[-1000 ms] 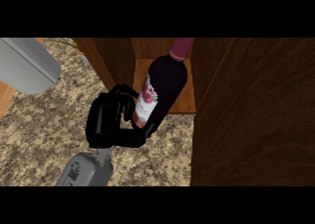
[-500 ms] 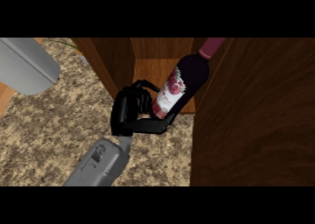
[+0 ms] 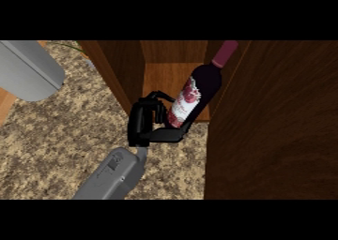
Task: Pick up the wine, place it into the cabinet and close the cabinet
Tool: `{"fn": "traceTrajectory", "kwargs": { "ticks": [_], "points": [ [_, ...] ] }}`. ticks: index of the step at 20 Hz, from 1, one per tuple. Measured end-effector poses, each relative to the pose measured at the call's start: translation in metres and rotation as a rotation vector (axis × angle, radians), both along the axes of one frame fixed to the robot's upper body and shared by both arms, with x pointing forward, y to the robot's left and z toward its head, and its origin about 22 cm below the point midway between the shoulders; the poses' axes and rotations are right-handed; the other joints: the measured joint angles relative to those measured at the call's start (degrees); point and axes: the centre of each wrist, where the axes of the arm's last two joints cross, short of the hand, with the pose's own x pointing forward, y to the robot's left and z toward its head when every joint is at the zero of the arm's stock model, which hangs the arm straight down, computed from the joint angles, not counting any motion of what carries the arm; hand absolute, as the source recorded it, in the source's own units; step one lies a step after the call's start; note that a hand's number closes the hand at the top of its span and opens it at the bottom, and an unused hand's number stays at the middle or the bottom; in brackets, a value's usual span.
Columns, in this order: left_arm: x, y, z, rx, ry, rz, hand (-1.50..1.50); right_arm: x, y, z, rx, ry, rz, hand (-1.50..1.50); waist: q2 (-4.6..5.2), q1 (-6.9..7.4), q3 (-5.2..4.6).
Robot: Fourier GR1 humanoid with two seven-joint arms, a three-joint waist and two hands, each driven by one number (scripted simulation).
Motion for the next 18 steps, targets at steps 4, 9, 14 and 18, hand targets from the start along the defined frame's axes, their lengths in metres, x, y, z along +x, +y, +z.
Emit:
{"fn": "traceTrajectory", "kwargs": {
  "ticks": [4, 9, 14, 18],
  "points": [
    [0.004, 0.005, -0.017, 0.003, 0.025, 0.01, 1.5, 0.0, 0.0, 0.002, 0.001, 0.004, 0.004, -1.5, 0.02, -0.07, -0.01],
    [0.008, 0.008, -0.034, -0.004, 0.048, 0.026, 1.5, -0.002, 0.0, 0.006, 0.002, 0.007, 0.008, -1.5, 0.04, -0.2, 0.0],
    [0.015, 0.012, -0.044, -0.071, 0.062, 0.043, 1.5, -0.005, 0.003, 0.0, 0.007, 0.011, 0.012, -1.5, 0.11, -0.54, -0.02],
    [0.023, 0.015, -0.045, -0.114, 0.071, 0.019, 1.5, -0.003, -0.002, -0.003, 0.011, 0.011, 0.008, -1.5, 0.08, -0.39, -0.02]
  ]
}}
